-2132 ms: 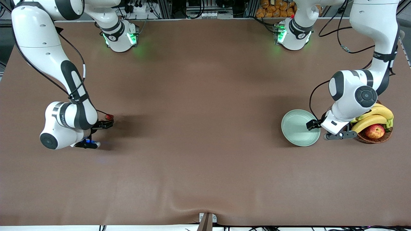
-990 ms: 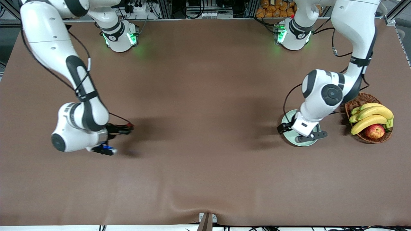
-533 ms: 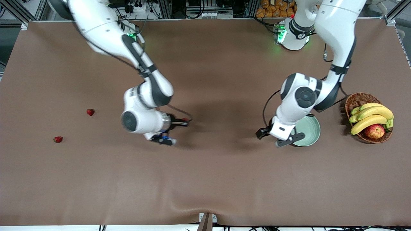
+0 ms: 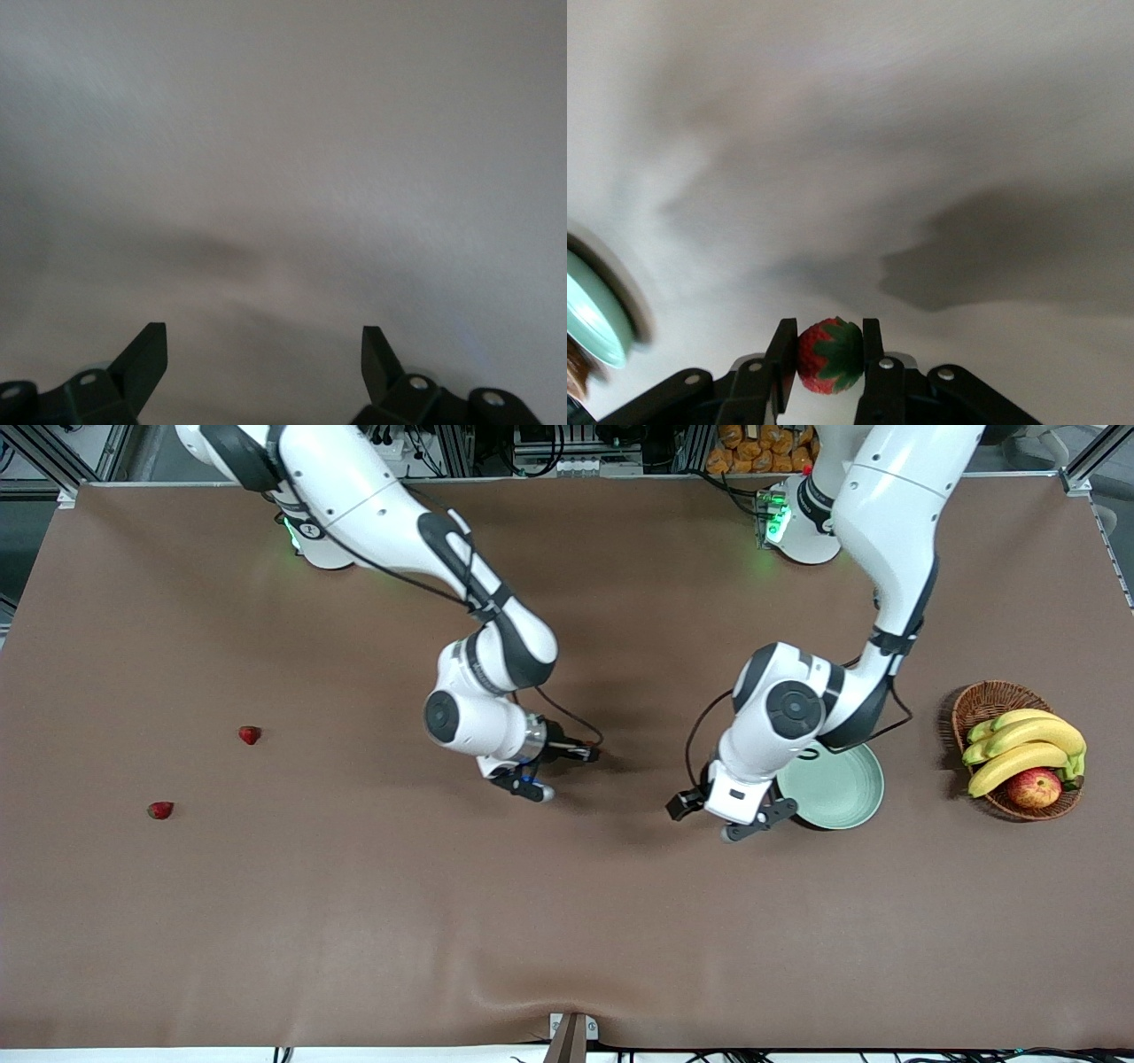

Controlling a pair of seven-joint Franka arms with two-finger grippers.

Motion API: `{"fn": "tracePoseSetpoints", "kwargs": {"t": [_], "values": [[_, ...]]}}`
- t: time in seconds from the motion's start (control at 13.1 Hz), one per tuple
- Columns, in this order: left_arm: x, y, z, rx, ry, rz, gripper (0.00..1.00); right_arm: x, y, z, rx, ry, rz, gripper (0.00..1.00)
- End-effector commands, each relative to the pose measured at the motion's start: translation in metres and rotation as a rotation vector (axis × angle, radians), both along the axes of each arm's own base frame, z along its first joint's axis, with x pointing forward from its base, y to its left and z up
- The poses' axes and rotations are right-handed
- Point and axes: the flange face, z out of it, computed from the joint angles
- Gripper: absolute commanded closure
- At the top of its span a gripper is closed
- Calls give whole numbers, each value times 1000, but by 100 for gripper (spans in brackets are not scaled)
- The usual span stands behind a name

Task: Collect all strawberries into plate
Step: 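Carry the strawberry to mid-table while the left gripper comes to meet it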

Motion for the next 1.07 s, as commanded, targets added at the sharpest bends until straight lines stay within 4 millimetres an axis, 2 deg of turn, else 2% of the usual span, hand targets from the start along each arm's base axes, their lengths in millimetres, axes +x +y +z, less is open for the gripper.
{"fn": "tracePoseSetpoints", "kwargs": {"t": [0.0,0.08,0.23,0.3,0.53,0.61,0.76,0.91,0.99], "values": [[5,-14,-5,-31,-10,37,5,-2,41,-4,32,-8,-85,100],[4,-17,-8,-31,-7,40,5,-2,42,-4,31,-5,-87,84],[2,-18,-11,-30,-3,41,5,-1,37,-8,22,-5,-85,33],[1,-18,-11,-29,-1,41,5,5,32,-6,25,-8,-96,23],[-2,-18,-14,-25,6,42,5,28,7,4,32,-7,-134,22],[-3,-20,-15,-25,11,53,5,39,-11,7,28,-5,-158,22],[-14,-36,-17,-26,26,75,5,60,-60,8,5,30,-194,16],[-29,-47,-23,-14,49,89,5,78,-121,11,-42,30,-238,0],[-37,-46,-28,1,61,82,5,84,-155,15,-81,20,-248,0]]}}
